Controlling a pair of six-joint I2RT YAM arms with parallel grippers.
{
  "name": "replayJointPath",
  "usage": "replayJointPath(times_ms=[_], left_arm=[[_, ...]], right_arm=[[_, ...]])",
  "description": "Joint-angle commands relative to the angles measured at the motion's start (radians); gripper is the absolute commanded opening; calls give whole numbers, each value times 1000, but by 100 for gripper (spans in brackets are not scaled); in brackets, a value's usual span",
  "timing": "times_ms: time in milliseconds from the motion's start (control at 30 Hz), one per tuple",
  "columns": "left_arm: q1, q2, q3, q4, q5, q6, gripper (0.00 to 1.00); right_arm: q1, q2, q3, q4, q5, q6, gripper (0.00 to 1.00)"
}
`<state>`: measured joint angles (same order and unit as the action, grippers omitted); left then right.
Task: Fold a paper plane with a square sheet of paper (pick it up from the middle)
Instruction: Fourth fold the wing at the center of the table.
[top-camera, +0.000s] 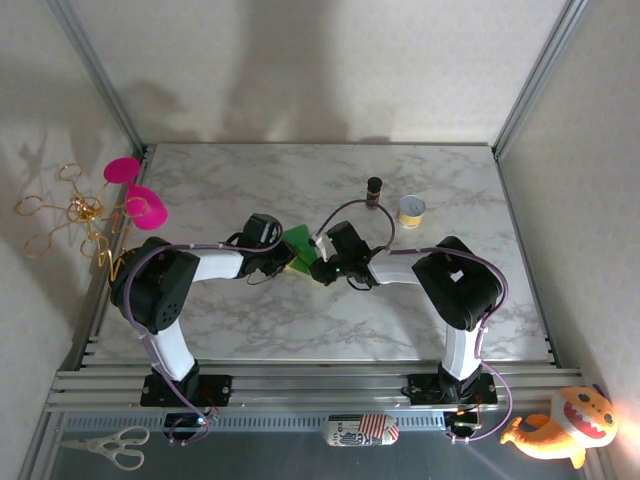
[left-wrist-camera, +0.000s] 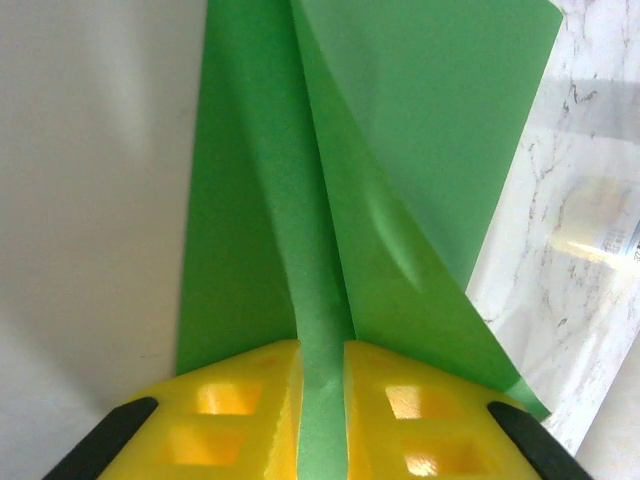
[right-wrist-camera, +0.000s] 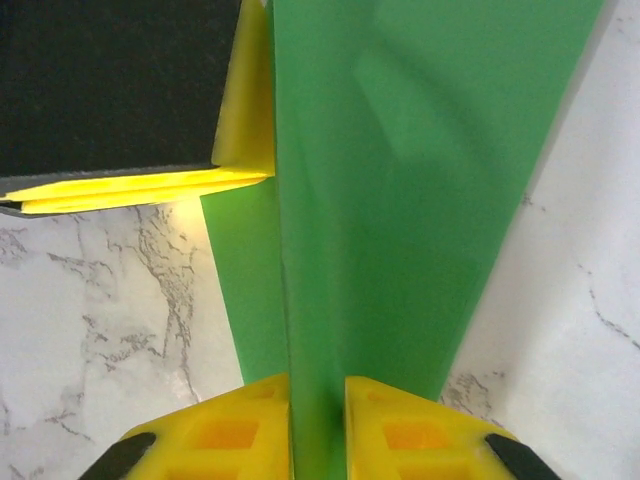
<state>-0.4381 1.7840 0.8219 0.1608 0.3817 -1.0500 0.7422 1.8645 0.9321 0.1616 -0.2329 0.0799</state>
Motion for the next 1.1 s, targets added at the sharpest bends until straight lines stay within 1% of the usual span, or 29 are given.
replayJointPath(times_ms=[0, 300, 500, 733, 900, 1067], left_arm=[[-7, 22, 6, -27, -9, 7, 22], [-9, 25, 15, -53, -18, 27, 25], [-11, 29, 17, -50, -9, 28, 28], [-11, 26, 14, -44, -2, 30, 30], [-11, 25, 14, -43, -1, 28, 31], [-11, 22, 13, -44, -2, 29, 32]], right_arm=[[-4, -46, 18, -73, -2, 23, 22], [-1, -82, 23, -121, 45, 44, 26], [16, -60, 42, -151, 89, 31, 27], [35, -32, 65, -162, 108, 23, 26], [40, -23, 66, -160, 113, 26, 20], [41, -11, 63, -158, 125, 26, 20]])
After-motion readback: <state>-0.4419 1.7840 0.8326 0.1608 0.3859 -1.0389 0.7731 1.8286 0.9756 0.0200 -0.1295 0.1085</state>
